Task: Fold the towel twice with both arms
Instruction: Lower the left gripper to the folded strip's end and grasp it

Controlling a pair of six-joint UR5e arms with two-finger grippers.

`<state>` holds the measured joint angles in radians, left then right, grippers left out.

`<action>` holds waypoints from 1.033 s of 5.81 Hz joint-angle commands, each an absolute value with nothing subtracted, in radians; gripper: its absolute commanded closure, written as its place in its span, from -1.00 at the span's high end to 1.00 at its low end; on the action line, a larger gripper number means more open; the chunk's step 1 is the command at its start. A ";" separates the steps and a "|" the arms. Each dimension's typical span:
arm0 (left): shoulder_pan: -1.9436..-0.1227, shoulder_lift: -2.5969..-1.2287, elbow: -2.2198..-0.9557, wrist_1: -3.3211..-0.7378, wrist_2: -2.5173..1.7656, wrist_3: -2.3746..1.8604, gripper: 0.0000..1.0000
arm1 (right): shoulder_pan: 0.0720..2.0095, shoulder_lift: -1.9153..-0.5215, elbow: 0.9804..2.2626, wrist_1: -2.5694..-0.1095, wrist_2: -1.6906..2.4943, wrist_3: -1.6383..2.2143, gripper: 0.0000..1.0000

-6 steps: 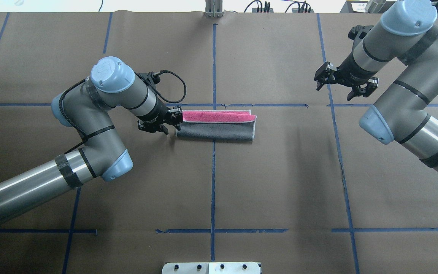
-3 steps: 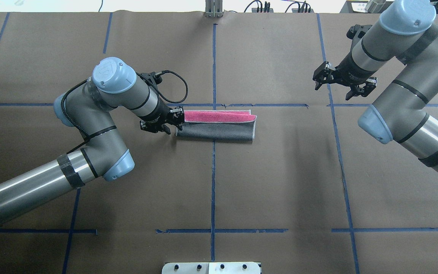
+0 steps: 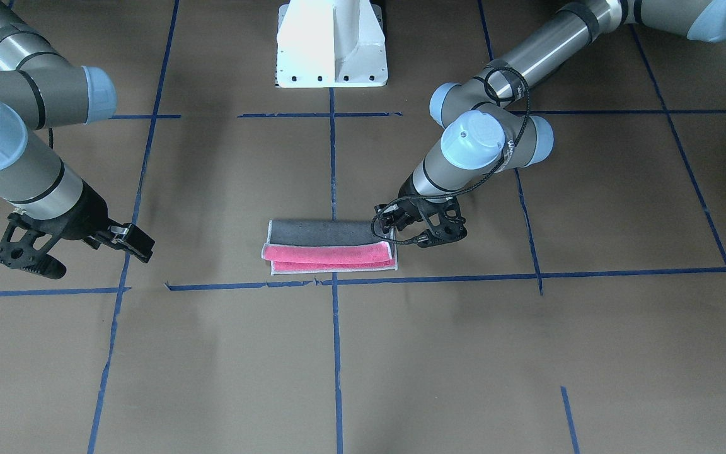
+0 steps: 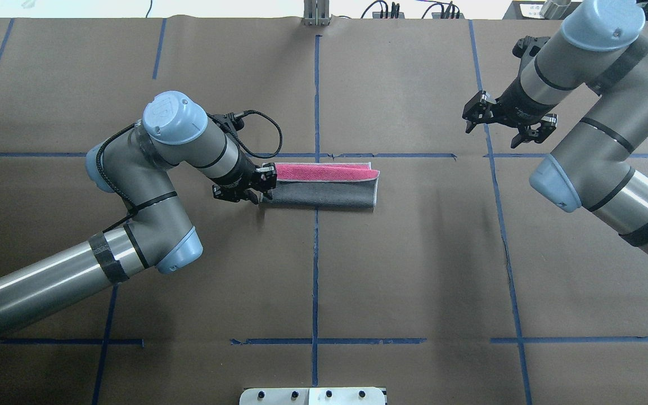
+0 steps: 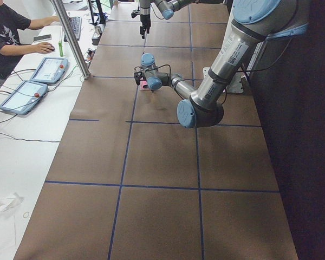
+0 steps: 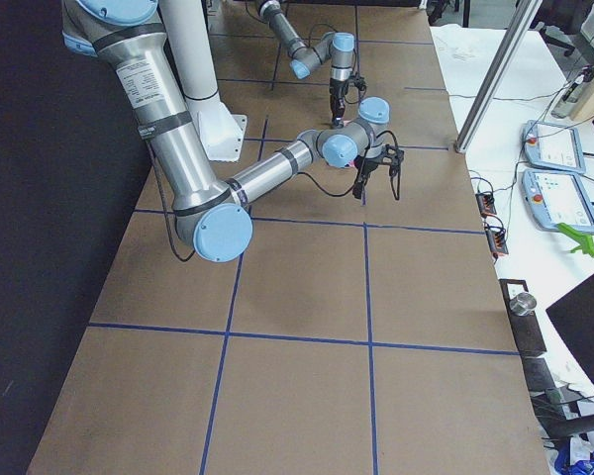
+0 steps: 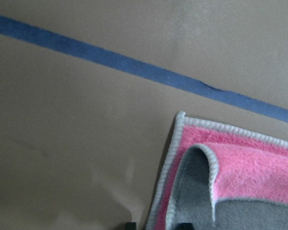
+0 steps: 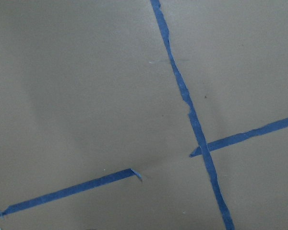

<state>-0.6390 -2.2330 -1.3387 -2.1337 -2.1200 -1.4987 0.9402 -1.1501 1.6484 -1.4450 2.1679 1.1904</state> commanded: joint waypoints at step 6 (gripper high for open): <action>-0.637 -2.246 -1.338 -2.128 -2.125 -1.516 -0.88 | 0.942 -1.154 1.666 -1.448 2.171 1.197 1.00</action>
